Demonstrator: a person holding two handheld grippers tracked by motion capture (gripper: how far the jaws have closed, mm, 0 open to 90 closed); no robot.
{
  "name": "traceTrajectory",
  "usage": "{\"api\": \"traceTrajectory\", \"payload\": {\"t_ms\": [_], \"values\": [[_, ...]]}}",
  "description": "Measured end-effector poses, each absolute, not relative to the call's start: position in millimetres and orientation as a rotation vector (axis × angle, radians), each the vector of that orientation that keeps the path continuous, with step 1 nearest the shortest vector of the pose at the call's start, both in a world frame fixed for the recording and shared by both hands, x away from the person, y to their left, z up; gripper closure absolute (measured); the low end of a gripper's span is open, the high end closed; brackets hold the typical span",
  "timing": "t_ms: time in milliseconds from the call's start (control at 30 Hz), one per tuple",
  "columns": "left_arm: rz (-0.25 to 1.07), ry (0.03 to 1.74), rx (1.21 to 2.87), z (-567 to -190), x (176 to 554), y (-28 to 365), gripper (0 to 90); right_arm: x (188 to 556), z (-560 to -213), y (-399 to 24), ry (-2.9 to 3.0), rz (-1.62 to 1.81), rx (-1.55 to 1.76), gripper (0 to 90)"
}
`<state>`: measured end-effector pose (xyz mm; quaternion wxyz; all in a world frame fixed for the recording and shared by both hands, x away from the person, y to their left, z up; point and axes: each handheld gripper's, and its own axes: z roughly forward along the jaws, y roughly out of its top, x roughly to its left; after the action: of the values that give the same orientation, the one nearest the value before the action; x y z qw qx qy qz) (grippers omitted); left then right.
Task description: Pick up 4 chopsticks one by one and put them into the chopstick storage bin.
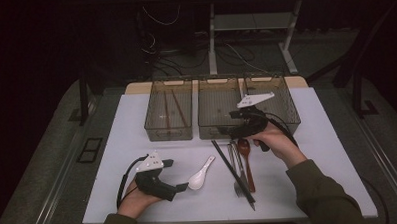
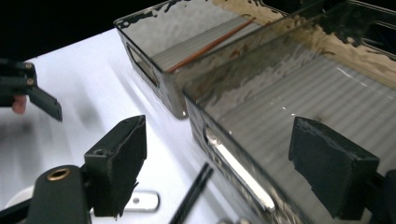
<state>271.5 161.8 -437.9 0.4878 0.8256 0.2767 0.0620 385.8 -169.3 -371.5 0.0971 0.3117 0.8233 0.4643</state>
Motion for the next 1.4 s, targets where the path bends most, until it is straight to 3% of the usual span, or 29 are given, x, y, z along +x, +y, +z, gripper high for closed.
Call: {"api": "traceTrajectory", "payload": {"t_ms": [900, 1400], "values": [[0.174, 0.687, 2.001, -436.5, 270.1, 161.3, 2.4, 310.1, -421.7, -258.0, 2.386, 1.368, 1.013, 18.4], [0.186, 0.693, 2.007, -435.4, 266.9, 164.2, 2.6, 281.7, -432.2, -262.7, 2.467, 1.288, 1.051, 17.3]]}}
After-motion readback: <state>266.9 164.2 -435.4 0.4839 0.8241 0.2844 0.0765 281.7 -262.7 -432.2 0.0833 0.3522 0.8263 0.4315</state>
